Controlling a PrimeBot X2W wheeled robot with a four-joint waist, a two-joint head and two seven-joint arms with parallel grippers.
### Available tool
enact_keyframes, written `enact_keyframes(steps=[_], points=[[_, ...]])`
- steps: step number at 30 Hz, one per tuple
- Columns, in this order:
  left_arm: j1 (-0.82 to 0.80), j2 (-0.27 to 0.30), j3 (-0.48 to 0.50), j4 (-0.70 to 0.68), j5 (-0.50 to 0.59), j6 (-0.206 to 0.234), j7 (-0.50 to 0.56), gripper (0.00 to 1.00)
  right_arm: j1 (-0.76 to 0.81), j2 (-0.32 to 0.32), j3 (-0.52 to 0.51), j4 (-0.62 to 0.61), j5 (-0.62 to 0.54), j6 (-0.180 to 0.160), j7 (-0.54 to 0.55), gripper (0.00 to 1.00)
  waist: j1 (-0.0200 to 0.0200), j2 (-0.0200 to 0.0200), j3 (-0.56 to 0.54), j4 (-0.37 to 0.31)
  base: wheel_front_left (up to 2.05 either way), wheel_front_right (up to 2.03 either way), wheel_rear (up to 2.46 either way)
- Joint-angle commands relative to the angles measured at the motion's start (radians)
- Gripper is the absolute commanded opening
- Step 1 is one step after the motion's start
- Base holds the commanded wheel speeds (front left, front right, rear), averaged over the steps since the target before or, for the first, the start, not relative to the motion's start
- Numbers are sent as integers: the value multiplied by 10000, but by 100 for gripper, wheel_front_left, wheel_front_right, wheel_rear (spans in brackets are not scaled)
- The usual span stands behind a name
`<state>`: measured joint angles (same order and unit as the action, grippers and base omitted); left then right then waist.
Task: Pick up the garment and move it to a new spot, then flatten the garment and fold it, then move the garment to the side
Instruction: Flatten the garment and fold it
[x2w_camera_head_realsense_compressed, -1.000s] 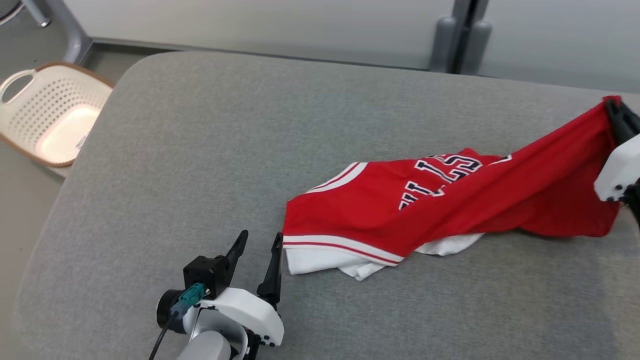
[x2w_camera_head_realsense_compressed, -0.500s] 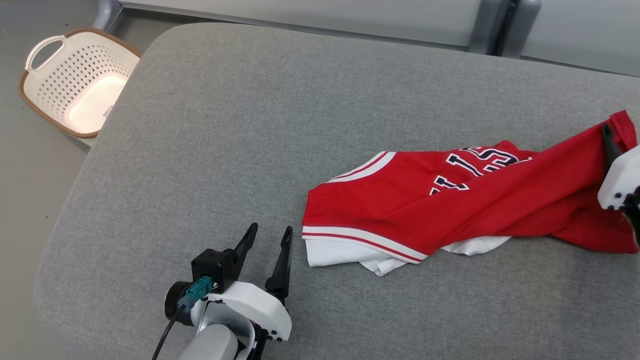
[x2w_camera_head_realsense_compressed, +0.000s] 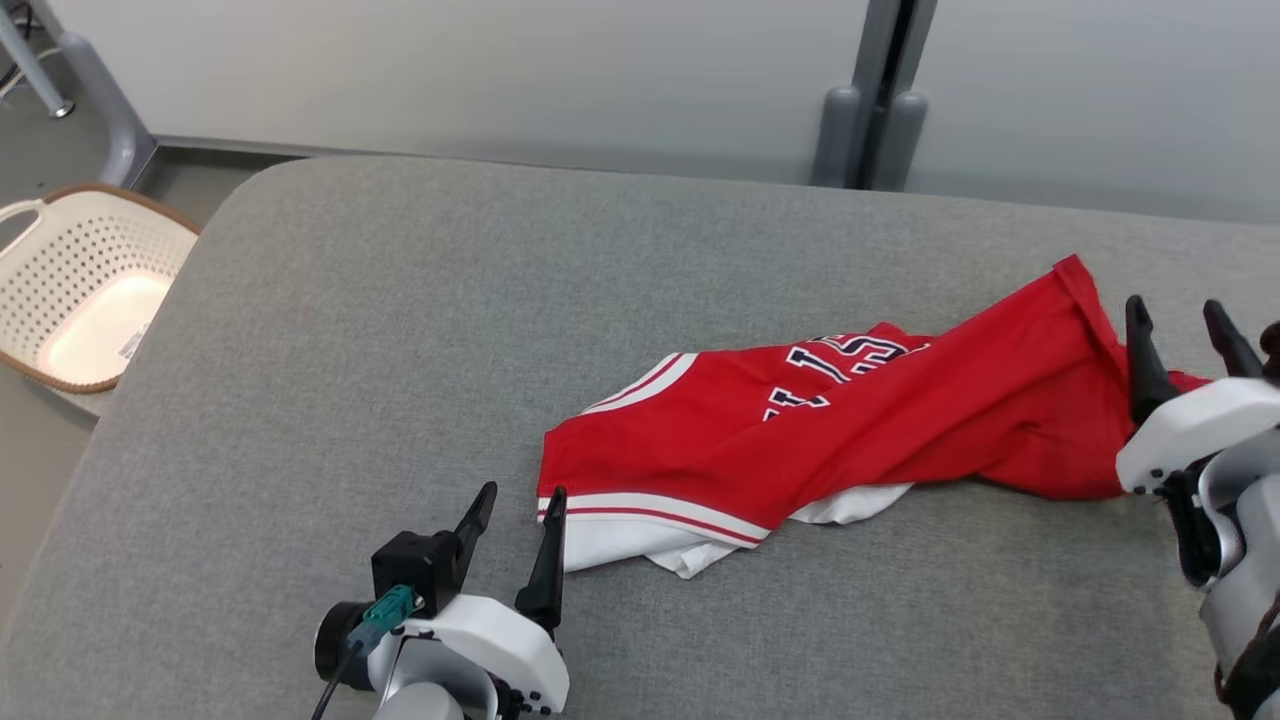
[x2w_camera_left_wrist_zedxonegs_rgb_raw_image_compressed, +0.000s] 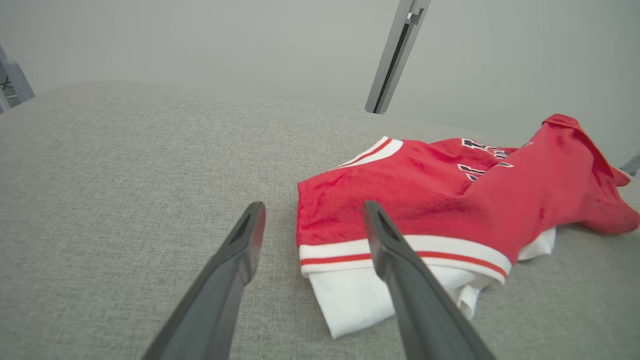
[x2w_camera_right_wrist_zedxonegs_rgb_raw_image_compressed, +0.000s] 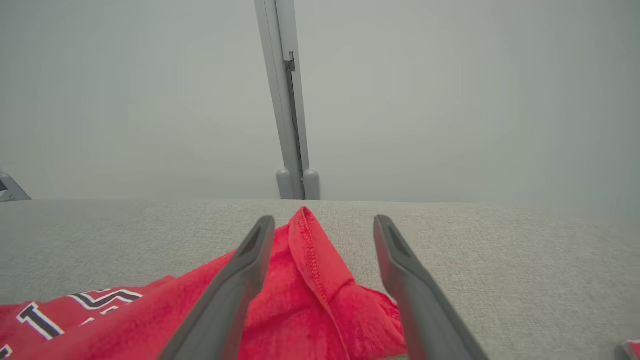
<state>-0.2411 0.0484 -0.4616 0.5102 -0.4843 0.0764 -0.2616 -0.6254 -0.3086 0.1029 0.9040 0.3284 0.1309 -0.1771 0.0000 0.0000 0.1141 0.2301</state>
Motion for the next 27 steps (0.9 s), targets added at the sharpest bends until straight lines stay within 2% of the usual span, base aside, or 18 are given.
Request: enact_keyframes(steps=[1,7,16,27], points=[[102,42,55,21,36,43,-47,100,274,47,31,-138,150,-3,-131,100,0,0,-389,-368,0,0,0],[620,87,267,47,3,128,-45,100,1914,208,165,-1739,365,-3,-731,100,0,0,-982,-918,0,0,0],[1246,93,393,68,71,104,-47,100,4582,1365,-810,-4367,-64,-2,-877,100,0,0,-1374,-1290,0,0,0],[1215,149,127,577,262,-4,89,100,5399,1898,-1475,-5926,-534,-3,-101,100,0,0,-1330,-1359,0,0,0]])
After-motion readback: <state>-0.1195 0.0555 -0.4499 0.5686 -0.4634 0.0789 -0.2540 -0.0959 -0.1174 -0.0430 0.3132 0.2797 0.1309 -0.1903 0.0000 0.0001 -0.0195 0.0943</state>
